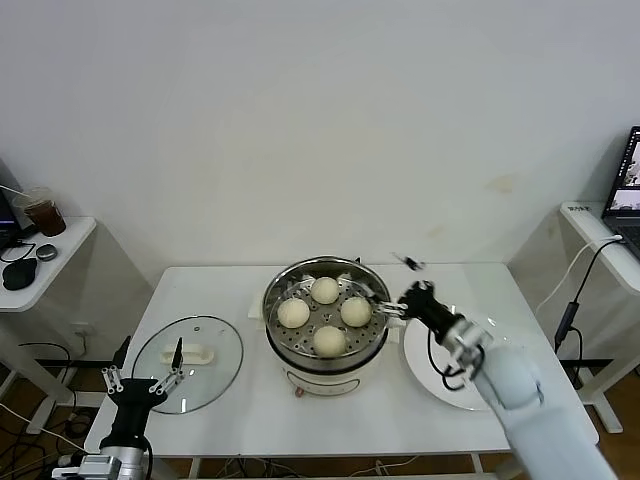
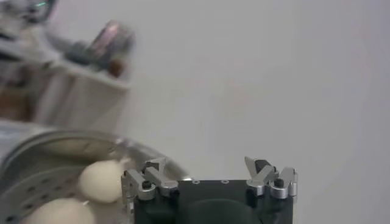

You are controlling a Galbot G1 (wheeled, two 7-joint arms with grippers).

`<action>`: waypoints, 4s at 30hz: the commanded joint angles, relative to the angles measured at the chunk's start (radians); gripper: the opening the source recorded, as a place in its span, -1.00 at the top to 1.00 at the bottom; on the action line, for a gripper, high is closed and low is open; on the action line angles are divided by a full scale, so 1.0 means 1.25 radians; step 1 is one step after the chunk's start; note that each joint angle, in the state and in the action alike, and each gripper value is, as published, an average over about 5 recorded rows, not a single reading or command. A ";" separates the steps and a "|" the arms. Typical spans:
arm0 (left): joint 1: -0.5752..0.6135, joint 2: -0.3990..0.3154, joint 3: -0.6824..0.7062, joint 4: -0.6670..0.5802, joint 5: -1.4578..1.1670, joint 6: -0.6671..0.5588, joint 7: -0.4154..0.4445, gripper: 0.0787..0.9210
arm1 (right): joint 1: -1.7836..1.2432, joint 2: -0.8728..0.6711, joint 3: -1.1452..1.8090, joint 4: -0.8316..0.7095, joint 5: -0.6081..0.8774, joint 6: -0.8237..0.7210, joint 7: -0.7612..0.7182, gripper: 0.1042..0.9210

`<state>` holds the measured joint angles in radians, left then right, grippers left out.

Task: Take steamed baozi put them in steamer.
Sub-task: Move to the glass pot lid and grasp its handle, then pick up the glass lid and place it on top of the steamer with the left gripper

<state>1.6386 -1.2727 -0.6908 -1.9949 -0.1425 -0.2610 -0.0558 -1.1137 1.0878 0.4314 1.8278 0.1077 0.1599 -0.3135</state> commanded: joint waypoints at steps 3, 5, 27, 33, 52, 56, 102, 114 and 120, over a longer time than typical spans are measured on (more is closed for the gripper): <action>-0.015 0.053 0.002 0.060 0.478 0.037 -0.103 -0.77 | -0.341 0.296 0.373 0.058 -0.098 0.159 0.067 -0.76; -0.021 0.085 -0.009 0.088 0.614 0.052 -0.103 -0.77 | -0.361 0.315 0.386 0.060 -0.104 0.151 0.092 -0.76; -0.254 0.204 0.104 0.423 1.159 -0.004 -0.153 -0.77 | -0.434 0.371 0.445 0.040 -0.060 0.103 0.146 -0.76; -0.312 0.203 0.110 0.477 1.157 -0.003 -0.151 -0.77 | -0.433 0.377 0.425 0.028 -0.079 0.098 0.136 -0.76; -0.425 0.183 0.127 0.606 1.168 0.002 -0.141 -0.77 | -0.448 0.382 0.371 0.046 -0.092 0.054 0.089 -0.76; -0.433 0.181 0.132 0.610 1.164 0.001 -0.136 -0.77 | -0.449 0.385 0.364 0.042 -0.101 0.057 0.088 -0.76; -0.240 0.312 0.115 0.017 0.678 0.492 -0.051 0.77 | -0.475 0.360 0.265 0.035 -0.086 0.086 0.037 -0.76; -0.548 0.203 0.552 -0.016 0.818 0.697 0.095 0.77 | -0.457 0.383 0.276 0.024 -0.156 0.105 0.051 -0.76; -0.668 0.117 0.684 0.070 0.970 0.727 0.177 0.77 | -0.443 0.390 0.275 0.017 -0.168 0.104 0.057 -0.76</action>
<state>1.0805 -0.9961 -0.1996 -1.9313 0.8692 0.4723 -0.0109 -1.6813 1.5669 0.7800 1.8528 -0.0715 0.2851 -0.2439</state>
